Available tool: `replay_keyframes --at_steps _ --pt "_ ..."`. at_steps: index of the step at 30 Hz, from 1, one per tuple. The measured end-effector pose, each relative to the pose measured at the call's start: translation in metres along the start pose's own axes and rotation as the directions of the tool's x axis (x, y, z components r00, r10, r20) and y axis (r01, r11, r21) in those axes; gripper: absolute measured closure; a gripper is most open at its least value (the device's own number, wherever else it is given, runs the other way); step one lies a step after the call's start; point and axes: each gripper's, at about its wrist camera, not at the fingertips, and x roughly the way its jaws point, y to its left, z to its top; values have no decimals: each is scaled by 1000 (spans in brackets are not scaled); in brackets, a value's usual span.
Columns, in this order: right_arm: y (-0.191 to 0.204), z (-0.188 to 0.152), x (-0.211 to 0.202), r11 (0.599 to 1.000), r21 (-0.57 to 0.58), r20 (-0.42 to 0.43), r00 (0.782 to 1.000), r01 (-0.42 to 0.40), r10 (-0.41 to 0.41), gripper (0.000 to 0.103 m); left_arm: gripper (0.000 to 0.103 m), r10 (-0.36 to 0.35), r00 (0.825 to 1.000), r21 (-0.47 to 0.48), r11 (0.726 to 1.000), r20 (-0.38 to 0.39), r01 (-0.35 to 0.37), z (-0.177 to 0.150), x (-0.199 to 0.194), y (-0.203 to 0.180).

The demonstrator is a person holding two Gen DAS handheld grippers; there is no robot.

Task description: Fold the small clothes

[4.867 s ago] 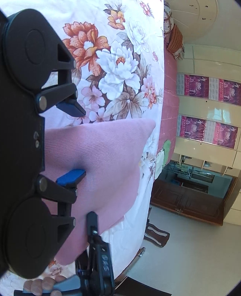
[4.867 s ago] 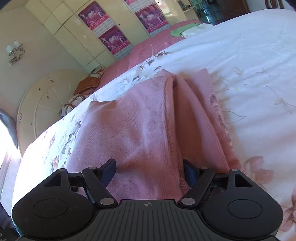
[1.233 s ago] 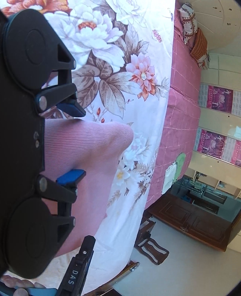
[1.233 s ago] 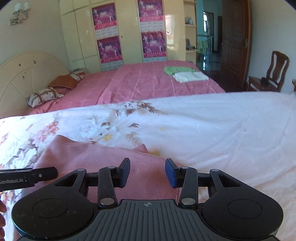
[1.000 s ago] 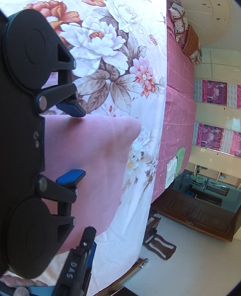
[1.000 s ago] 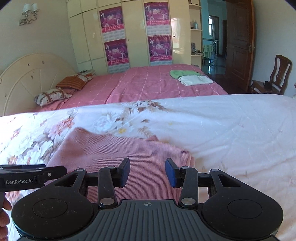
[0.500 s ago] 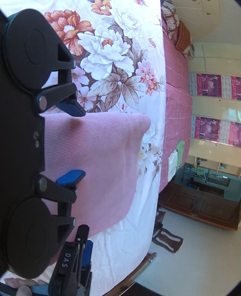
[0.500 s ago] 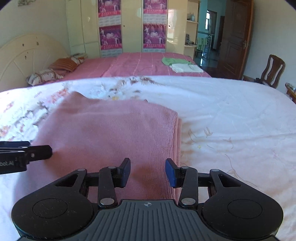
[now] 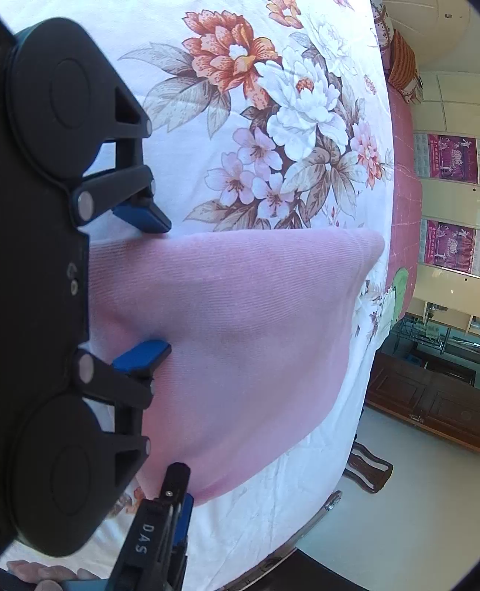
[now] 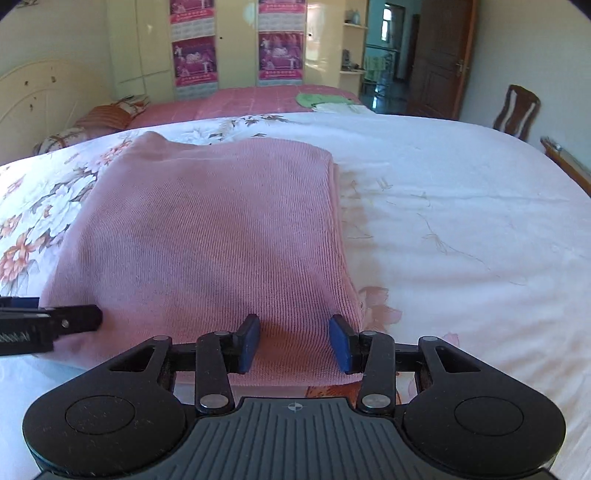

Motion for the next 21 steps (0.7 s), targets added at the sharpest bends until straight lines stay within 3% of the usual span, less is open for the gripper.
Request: replay_keyframes --at_steps 3,7,12,14,15,16,21 --pt "7 1 -12 1000 -2 24 999 22 -22 61 38 -16 1000 16 1000 22 16 -1 -9 -2" --pt "3 -3 8 999 6 -73 997 37 -36 61 33 -6 1000 35 999 13 6 -3 -6 -3" --pt "2 12 -13 1000 -4 -27 999 21 -21 61 31 -7 1000 25 1000 21 6 4 -10 -1" --pt "-1 22 -16 1000 -8 -21 1000 7 -8 46 28 -6 998 18 1000 56 5 11 -17 -2" --pt "-4 26 -16 1000 -4 -16 1000 2 -2 18 25 -3 997 20 1000 78 1 14 -20 -3" --pt "-6 29 -16 1000 -2 -3 1000 -3 3 7 24 8 995 25 1000 97 -11 18 -21 -5" --pt "-14 40 7 996 1 -10 996 -86 86 7 22 36 995 -20 999 95 -34 35 -12 -6"
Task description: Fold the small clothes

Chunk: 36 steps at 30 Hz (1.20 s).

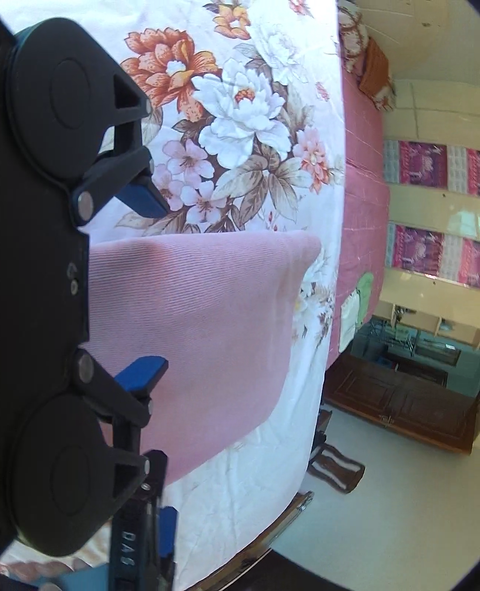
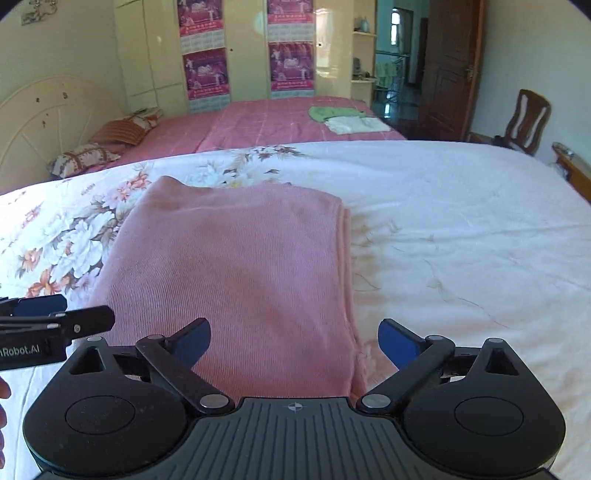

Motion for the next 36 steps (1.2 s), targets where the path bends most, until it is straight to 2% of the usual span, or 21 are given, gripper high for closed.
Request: replay_keyframes --at_steps 4,9,12,19,23,24,26,27,28,29,31,36 --pt "-8 4 15 999 -12 -9 999 -45 45 7 22 17 999 -33 999 -28 -18 8 15 4" --pt "-31 23 32 992 43 -20 993 -116 117 7 22 -20 999 -60 998 -40 17 16 29 4" --pt "-44 31 44 990 67 -24 991 -127 129 7 19 -31 998 -79 997 -53 26 20 40 4" --pt "-63 31 77 977 108 -71 978 -186 194 7 20 -74 994 -132 989 -78 63 27 62 13" --pt "-56 26 83 981 50 -56 981 -185 188 7 24 -102 992 -151 984 -77 90 27 70 17" --pt "-55 25 84 982 40 -46 981 -186 188 11 27 -107 991 -155 983 -74 95 27 71 18" --pt "-55 25 83 977 43 -34 977 -209 210 26 33 -112 992 -156 983 -63 101 27 69 18" --pt "-56 26 83 972 54 -35 973 -227 229 41 41 -113 992 -149 983 -58 103 27 66 16" --pt "-57 27 82 966 68 -39 967 -249 252 52 51 -116 992 -138 985 -53 107 28 63 13" --pt "-58 27 82 960 83 -44 962 -266 270 55 53 -121 991 -128 985 -49 114 29 59 11" --pt "-60 26 80 951 106 -46 954 -291 297 68 56 -123 991 -117 986 -47 117 31 57 9" --pt "-63 23 81 940 158 -30 950 -303 311 71 58 -129 991 -155 980 -39 122 29 64 14"
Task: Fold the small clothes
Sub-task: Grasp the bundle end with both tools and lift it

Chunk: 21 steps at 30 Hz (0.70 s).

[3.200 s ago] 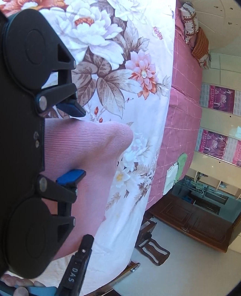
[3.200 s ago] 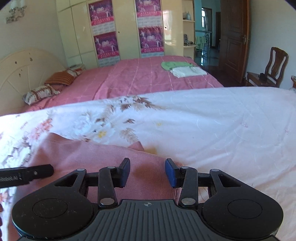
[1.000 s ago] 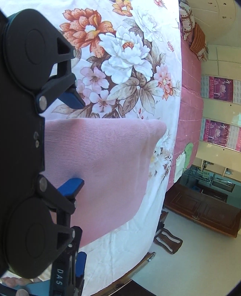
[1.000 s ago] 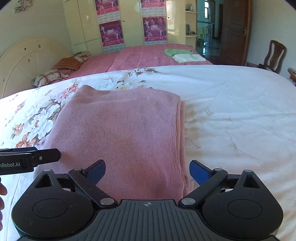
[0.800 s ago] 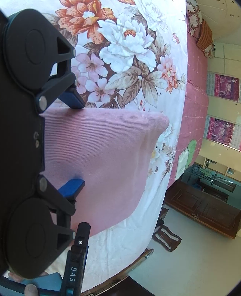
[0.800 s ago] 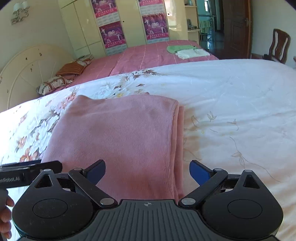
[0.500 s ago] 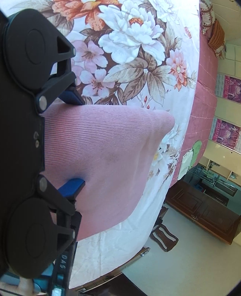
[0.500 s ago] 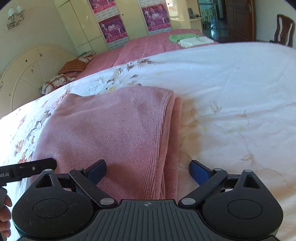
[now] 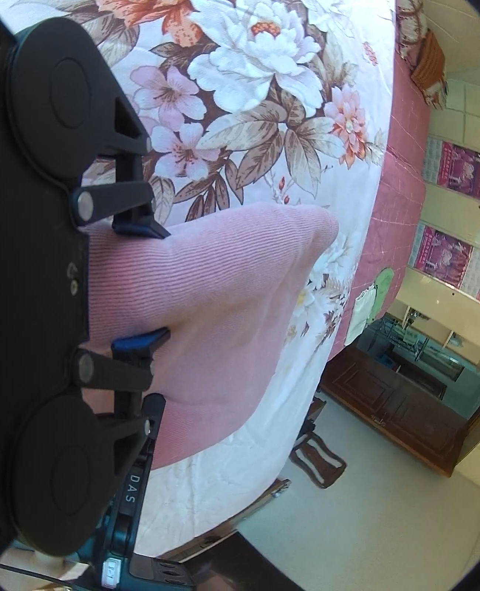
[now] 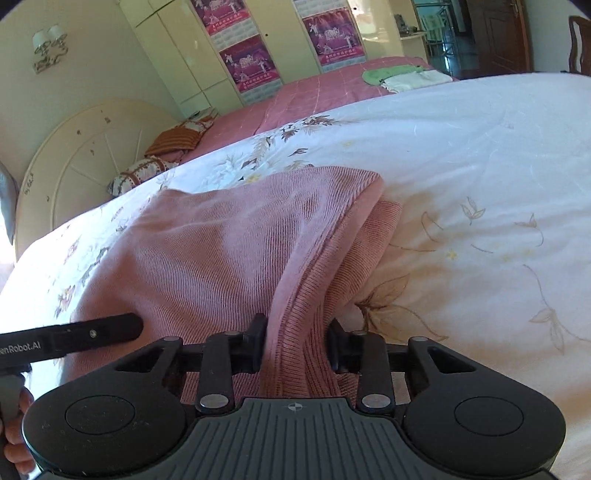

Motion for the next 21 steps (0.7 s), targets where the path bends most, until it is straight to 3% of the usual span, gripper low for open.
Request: replay_keyframes --at_steps 3,13,21 --pt "4 3 -11 1000 23 17 1000 -13 12 79 62 9 1000 20 1000 18 -10 0 -9 -7" --pt "46 10 -47 995 14 74 993 -95 94 80 64 -36 996 30 999 80 34 11 -45 -19" --pt "120 6 -59 982 -10 85 978 -189 189 80 64 -1 987 42 999 159 -6 20 -116 18"
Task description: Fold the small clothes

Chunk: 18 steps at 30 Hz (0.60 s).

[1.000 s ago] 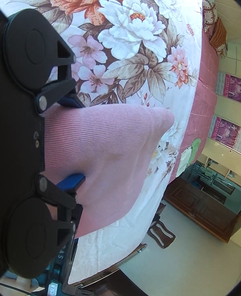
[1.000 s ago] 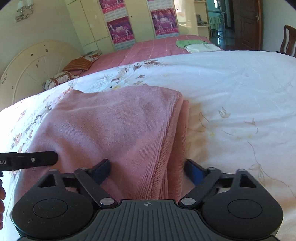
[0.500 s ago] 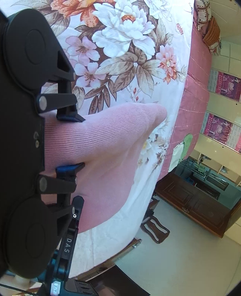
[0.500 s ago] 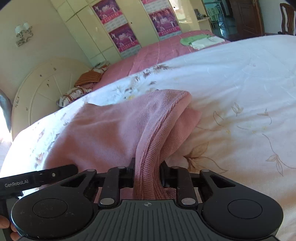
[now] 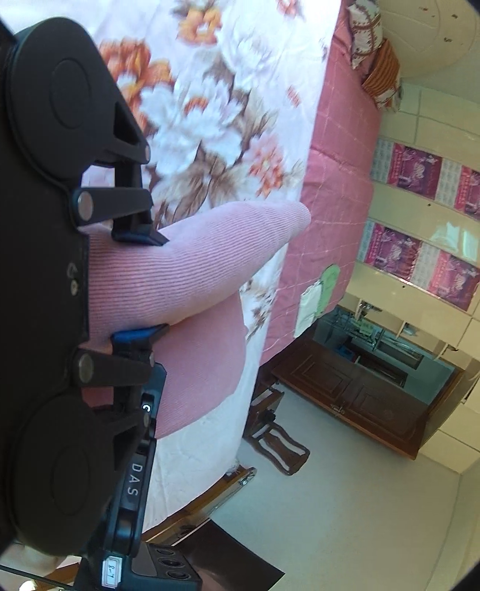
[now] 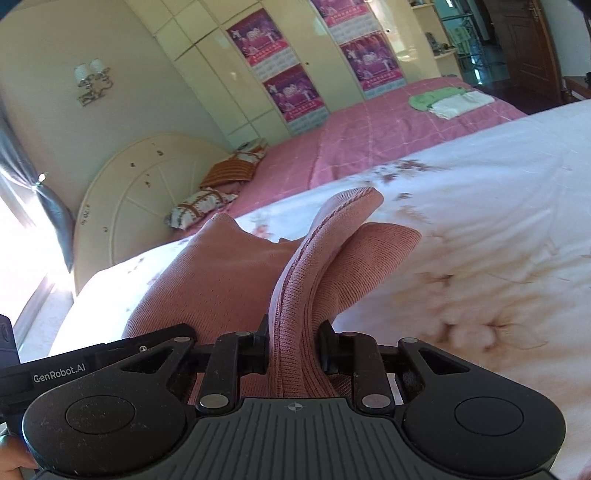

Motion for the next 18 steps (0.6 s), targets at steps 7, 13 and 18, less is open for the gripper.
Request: replay_keyframes --at_steps 7,13,18 --pt "100 -23 45 997 -30 -13 997 -76 76 80 64 62 996 -9 998 65 -62 10 -69 82" --pt "179 -55 101 995 23 -18 995 -95 95 80 64 70 995 0 998 70 -70 20 -108 172" --pt "233 -76 157 997 8 -18 997 -72 72 80 64 77 995 29 996 69 -79 31 -122 240"
